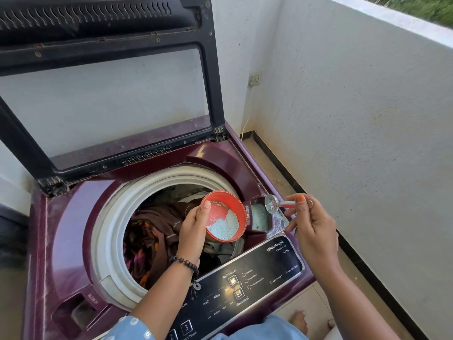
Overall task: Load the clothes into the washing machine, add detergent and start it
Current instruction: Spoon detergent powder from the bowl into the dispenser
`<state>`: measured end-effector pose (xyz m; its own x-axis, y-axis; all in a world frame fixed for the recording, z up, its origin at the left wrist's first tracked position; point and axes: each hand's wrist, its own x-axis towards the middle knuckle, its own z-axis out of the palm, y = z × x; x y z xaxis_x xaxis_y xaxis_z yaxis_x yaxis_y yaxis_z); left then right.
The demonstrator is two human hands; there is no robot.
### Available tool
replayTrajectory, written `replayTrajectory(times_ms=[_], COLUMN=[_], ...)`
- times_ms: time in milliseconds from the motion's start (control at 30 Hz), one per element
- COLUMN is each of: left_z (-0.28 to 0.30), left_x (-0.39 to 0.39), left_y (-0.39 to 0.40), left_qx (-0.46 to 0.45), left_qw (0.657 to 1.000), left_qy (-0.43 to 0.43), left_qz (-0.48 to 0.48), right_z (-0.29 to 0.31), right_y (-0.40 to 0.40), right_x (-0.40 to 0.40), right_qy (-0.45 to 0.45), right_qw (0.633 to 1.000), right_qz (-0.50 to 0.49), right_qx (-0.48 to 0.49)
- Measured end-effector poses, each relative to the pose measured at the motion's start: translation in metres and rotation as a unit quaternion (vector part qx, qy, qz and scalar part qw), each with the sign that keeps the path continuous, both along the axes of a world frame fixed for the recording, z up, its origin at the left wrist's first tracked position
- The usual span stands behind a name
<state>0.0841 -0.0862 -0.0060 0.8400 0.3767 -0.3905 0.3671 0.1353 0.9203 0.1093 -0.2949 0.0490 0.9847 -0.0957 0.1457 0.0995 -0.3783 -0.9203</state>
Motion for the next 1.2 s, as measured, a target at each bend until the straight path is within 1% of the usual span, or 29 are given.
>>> replayTrajectory(times_ms=[100, 233, 367, 467, 567, 733, 833, 900, 967, 1200], left_z=[0.003, 0.007, 0.010, 0.014, 0.019, 0.035, 0.045, 0.054, 0.060, 0.082], left_x=[0.000, -0.001, -0.002, -0.002, -0.004, -0.016, -0.021, -0.023, -0.024, -0.025], left_y=[0.001, 0.000, -0.004, -0.006, -0.008, -0.009, -0.014, -0.019, -0.022, -0.036], left_qx=[-0.001, -0.008, -0.017, -0.050, -0.072, -0.129, -0.151, -0.165, -0.177, -0.184], left_qw=[1.000, 1.000, 1.000, 0.998, 0.995, 0.985, 0.981, 0.979, 0.977, 0.976], left_qy=[0.005, 0.006, 0.000, 0.000, 0.005, 0.012, 0.006, -0.002, -0.011, -0.047], left_qz=[0.006, 0.007, 0.024, 0.044, 0.065, 0.115, 0.121, 0.120, 0.122, 0.106], right_z=[-0.002, -0.006, -0.008, -0.009, -0.010, -0.011, -0.012, -0.010, -0.008, 0.003], right_y=[-0.001, 0.001, 0.011, 0.019, 0.023, 0.025, 0.030, 0.034, 0.035, 0.026], right_x=[0.001, 0.000, -0.006, -0.010, -0.010, -0.003, -0.002, -0.003, -0.002, 0.009], right_qy=[0.027, 0.088, 0.146, 0.172, 0.164, 0.100, 0.098, 0.113, 0.132, 0.110], right_qw=[0.998, 0.988, 0.975, 0.962, 0.963, 0.977, 0.969, 0.956, 0.943, 0.923], right_qz=[0.003, 0.042, 0.106, 0.159, 0.171, 0.184, 0.226, 0.269, 0.300, 0.355], right_qx=[0.058, 0.121, 0.132, 0.138, 0.127, 0.047, 0.016, 0.027, 0.063, 0.097])
